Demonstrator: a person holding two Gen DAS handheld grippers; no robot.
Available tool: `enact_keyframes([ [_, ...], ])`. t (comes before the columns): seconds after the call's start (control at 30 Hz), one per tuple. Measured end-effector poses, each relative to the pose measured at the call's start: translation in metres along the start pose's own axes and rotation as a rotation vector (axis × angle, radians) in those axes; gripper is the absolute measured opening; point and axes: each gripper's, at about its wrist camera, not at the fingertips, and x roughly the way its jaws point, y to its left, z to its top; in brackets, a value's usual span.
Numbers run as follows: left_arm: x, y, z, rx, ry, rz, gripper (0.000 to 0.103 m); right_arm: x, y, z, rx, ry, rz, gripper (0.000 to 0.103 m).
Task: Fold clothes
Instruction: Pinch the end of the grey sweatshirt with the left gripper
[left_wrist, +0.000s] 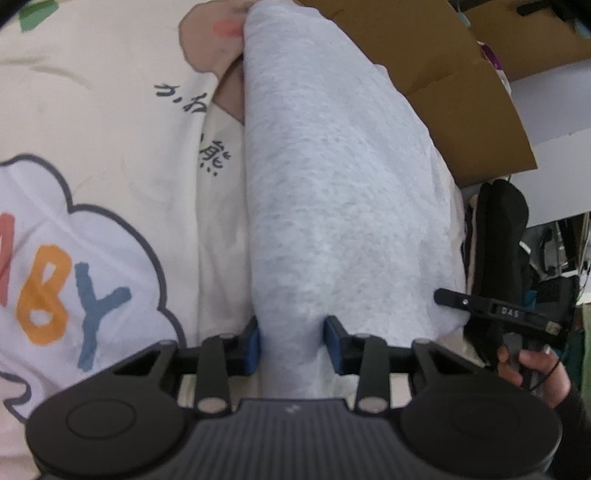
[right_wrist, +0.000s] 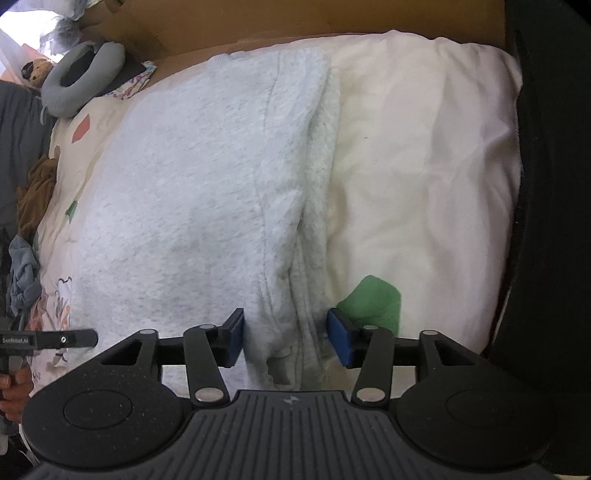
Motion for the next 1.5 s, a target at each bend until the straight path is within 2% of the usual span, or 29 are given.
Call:
enact_keyframes([
  [0.07, -0.002, 0.002, -0.005, -0.003, 0.003, -0.011, 0.039, -0.002, -0.002, -0.001, -0.001, -0.002, -0.039, 0.071],
  [0.23, -0.003, 0.007, -0.012, -0.033, 0.016, -0.048, 0.038, -0.002, -0.003, -0.008, -0.002, 0.006, -0.02, 0.071],
  [0.37, 0.003, 0.01, -0.012, -0.075, 0.03, -0.085, 0.036, 0.004, -0.01, -0.01, 0.045, 0.007, 0.022, 0.07],
  [0.43, 0.004, 0.013, -0.012, -0.106, 0.034, -0.103, 0.035, 0.005, -0.012, -0.009, 0.076, 0.011, 0.046, 0.061],
  [0.5, 0.006, 0.016, -0.012, -0.133, 0.036, -0.116, 0.029, 0.002, -0.013, -0.006, 0.1, 0.018, 0.057, 0.043],
  [0.57, 0.004, 0.014, -0.011, -0.134, 0.032, -0.123, 0.017, -0.002, -0.011, -0.005, 0.104, 0.021, 0.061, 0.036],
  [0.7, -0.004, 0.005, -0.007, -0.127, 0.036, -0.12, 0.012, -0.012, -0.008, -0.002, 0.121, 0.02, 0.071, 0.028],
  [0.97, -0.025, -0.014, 0.007, -0.111, 0.044, -0.132, 0.01, -0.035, 0.0, 0.001, 0.151, 0.003, 0.122, 0.025],
  [1.2, -0.049, -0.014, 0.015, -0.071, 0.029, -0.1, 0.009, -0.043, 0.009, -0.01, 0.178, 0.029, 0.175, 0.023],
  [1.37, -0.063, -0.011, 0.014, -0.058, 0.049, -0.06, 0.009, -0.041, 0.019, -0.028, 0.182, 0.079, 0.233, 0.023],
  [1.5, -0.076, -0.007, 0.008, -0.036, 0.093, -0.058, 0.009, -0.045, 0.028, -0.041, 0.152, 0.135, 0.257, 0.022],
])
